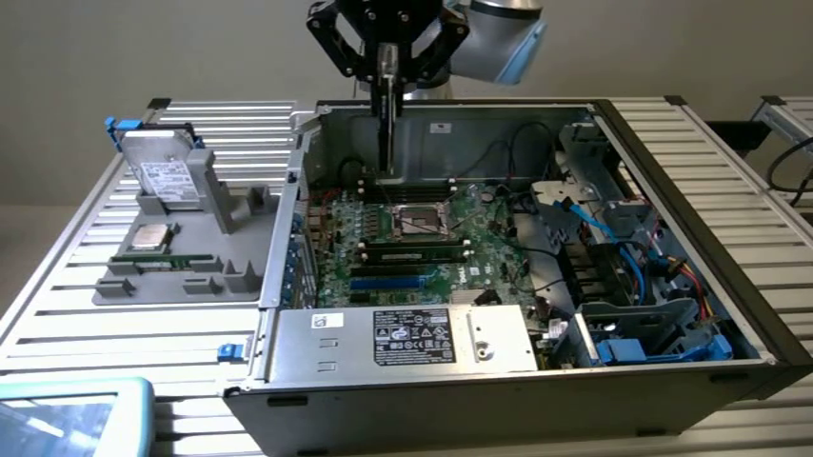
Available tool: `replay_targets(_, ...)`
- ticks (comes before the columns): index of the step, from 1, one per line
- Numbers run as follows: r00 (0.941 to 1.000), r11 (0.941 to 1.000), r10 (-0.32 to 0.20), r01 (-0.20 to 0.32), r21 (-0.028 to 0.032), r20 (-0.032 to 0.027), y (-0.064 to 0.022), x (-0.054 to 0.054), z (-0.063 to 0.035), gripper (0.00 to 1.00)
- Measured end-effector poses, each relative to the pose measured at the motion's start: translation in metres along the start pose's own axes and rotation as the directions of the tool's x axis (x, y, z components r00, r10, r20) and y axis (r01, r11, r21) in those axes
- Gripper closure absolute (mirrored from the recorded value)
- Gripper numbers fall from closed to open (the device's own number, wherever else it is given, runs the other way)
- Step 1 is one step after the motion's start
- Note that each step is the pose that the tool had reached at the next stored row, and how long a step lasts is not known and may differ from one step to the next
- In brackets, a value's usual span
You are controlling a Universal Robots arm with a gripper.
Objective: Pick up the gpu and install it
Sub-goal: 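Pick up the gpu and move the gpu toward the slot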
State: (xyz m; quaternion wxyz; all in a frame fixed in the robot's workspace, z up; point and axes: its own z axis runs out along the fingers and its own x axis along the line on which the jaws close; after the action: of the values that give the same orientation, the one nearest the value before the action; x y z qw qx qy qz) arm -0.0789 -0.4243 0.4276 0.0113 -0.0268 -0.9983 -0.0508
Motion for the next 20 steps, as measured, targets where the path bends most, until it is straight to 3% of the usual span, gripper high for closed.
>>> replay_targets(15,1.0000,1.0000,0.000,0.000,0.0000,-0.0015,-0.0084,-0.066,0.0055,0.73)
replay_targets(20,1.0000,1.0000,0.000,0.000,0.0001,-0.0020,-0.0089,-0.068,0.0054,0.73)
